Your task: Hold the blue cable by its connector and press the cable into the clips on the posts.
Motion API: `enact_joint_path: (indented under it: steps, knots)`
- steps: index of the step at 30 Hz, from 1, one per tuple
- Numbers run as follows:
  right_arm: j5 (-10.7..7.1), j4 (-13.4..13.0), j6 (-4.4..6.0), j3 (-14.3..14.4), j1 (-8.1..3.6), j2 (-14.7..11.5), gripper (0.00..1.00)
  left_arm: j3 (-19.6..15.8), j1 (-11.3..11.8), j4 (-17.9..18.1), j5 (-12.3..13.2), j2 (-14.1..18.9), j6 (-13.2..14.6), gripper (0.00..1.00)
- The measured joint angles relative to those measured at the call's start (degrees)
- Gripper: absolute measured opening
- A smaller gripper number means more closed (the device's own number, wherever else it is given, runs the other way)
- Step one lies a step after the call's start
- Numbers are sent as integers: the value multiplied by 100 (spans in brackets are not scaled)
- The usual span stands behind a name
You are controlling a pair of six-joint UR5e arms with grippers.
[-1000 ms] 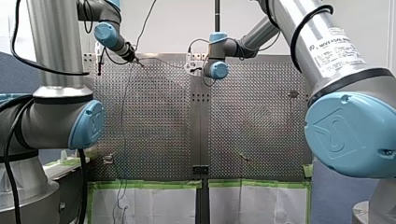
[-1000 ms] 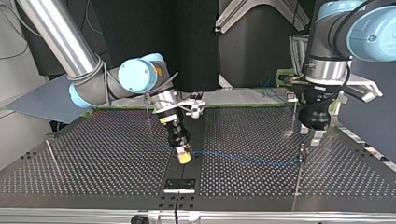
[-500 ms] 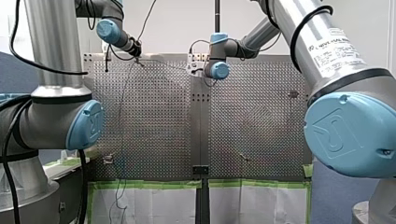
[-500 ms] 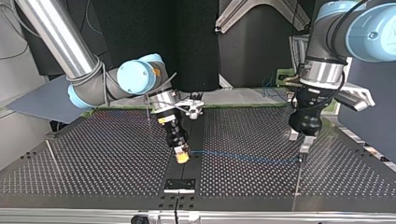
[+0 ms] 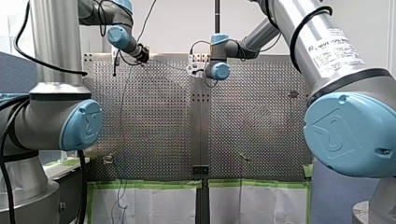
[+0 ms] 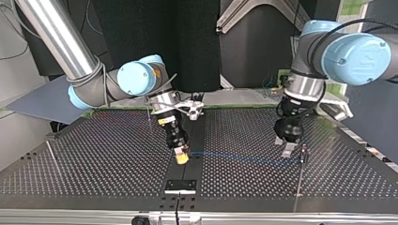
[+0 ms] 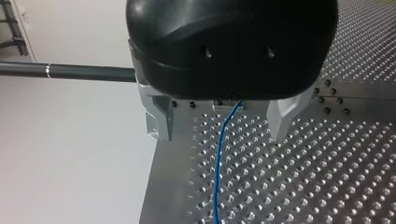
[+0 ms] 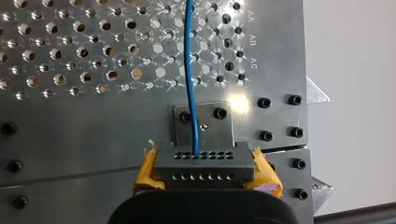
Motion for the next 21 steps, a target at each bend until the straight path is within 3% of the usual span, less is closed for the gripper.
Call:
enact_joint_path:
  steps: [11, 21]
  knots:
    - [-6, -2, 0, 4, -2, 27, 0, 186, -254, 102, -644, -442, 272, 100]
    - [-8, -4, 0, 1, -2, 50, 0, 387, -489, 412, -1171, -733, 245, 100]
